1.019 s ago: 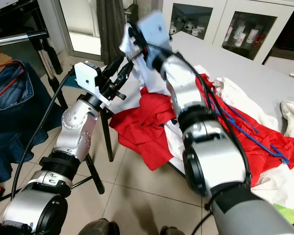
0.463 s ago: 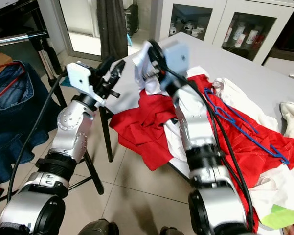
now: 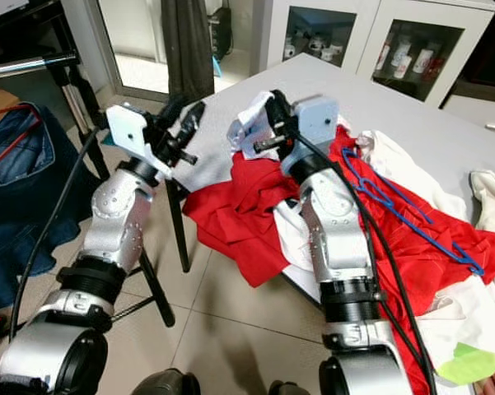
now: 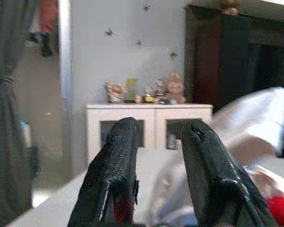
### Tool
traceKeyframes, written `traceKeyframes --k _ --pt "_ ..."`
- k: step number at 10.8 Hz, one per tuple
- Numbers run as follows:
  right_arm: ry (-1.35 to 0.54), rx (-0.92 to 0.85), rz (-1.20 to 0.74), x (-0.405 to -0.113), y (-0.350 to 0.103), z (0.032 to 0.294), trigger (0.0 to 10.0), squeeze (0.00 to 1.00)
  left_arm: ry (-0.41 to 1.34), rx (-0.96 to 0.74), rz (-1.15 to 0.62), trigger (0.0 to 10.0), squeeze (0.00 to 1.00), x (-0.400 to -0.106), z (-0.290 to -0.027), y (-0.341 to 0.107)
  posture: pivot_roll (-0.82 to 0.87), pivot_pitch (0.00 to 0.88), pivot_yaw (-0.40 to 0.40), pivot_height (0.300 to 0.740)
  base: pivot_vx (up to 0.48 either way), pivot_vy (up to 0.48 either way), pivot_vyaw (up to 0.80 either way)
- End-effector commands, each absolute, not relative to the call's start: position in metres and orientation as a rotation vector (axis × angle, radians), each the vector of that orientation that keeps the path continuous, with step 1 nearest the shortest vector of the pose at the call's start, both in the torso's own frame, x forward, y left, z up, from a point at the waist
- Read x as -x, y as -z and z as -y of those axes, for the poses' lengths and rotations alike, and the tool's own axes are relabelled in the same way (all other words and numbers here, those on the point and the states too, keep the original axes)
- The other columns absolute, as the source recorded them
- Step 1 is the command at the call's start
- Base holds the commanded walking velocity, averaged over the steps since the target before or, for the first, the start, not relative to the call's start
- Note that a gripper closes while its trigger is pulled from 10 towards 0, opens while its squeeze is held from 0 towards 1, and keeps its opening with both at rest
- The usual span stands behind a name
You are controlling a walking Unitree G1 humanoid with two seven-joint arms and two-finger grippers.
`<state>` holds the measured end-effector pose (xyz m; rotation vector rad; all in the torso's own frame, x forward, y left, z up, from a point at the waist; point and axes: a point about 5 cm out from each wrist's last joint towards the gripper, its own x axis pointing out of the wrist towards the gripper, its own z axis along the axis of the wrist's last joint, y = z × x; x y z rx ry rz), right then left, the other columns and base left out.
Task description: Hang hanger
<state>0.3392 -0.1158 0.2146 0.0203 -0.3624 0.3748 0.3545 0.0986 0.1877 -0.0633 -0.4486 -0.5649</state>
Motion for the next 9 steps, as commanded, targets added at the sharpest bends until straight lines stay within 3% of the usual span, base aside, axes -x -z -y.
traceKeyframes --k 1,4,5,9 --pt "-0.362 -0.041 0.368 -0.336 -0.216 0.116 10.0 0.00 0.612 0.050 0.444 10.0 1.00 -0.352 -0.095 -0.186 0.07 0.000 0.010 0.740 0.000 0.000 0.00" --pt "-0.392 -0.192 0.362 -0.320 -0.216 0.117 10.0 0.00 0.634 -0.082 0.406 10.0 1.00 -0.348 -0.102 -0.173 0.08 0.000 0.010 0.740 0.000 0.000 0.00" --pt "-0.463 -0.260 0.393 -0.309 -0.224 0.118 10.0 0.00 0.625 -0.125 0.391 10.0 0.00 -0.348 -0.107 -0.170 0.07 0.000 0.011 0.740 0.000 0.000 0.00" --pt "-0.709 -0.345 0.399 -0.283 -0.234 0.118 10.0 0.00 0.646 -0.223 0.382 10.0 0.00 -0.352 -0.109 -0.168 0.06 0.000 0.016 0.740 0.000 0.000 0.00"
